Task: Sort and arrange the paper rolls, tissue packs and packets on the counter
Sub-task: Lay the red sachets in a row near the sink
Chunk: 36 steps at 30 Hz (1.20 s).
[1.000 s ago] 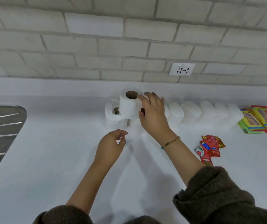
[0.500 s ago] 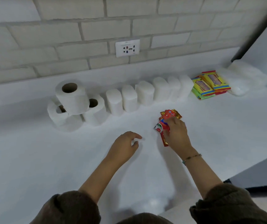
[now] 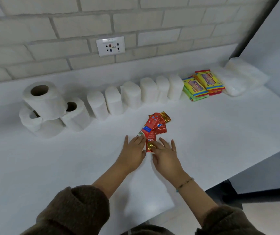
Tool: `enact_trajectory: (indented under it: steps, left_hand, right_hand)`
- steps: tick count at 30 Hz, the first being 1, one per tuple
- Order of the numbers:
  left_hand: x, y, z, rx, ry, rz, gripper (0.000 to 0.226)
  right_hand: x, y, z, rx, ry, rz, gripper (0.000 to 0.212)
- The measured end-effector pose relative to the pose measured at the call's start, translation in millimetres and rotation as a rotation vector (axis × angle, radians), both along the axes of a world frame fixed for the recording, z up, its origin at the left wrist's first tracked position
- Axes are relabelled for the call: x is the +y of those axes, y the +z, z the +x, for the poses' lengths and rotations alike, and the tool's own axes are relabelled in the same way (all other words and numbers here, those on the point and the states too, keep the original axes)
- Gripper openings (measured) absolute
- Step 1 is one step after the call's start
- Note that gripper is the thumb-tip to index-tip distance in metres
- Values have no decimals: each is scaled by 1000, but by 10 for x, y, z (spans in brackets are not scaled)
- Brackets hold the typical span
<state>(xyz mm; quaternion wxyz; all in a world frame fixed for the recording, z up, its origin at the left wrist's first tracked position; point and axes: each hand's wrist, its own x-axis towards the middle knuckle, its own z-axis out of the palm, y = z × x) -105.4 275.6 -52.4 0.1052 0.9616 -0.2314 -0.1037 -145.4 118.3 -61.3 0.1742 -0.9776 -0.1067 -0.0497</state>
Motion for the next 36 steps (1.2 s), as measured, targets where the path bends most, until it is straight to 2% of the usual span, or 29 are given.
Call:
enact_trajectory:
  steps: [4,7,12,21,28,34,36]
  left_hand:
    - [359,-79,-224,-44,81,-109,48]
    - [730,-110,-396,-123,124,-119,43]
    - [1353,-150,-668,-184,264,-133,37]
    - [2619,-288,-1302,-227,451,-209,51]
    - [3806,-319,-1481,-280,511,-207,46]
    - [4510,-334,-1345,-310,634,-177,48]
    - [4709,-355,-1241,-323,683,-174,46]
  right_hand:
    - [178,-87,-57,-2,137,82,42]
    - [397,-97,-87,-6,221,140,36]
    - [869,-48,-204,34,328,87,38]
    - [2190,-114,-344,50,403,158,38]
    - [3459,-176,-581,8,432,136,46]
    - [4214,-80,-548,106,489,127,70]
    - [4436,-69,-453,113,481,120,72]
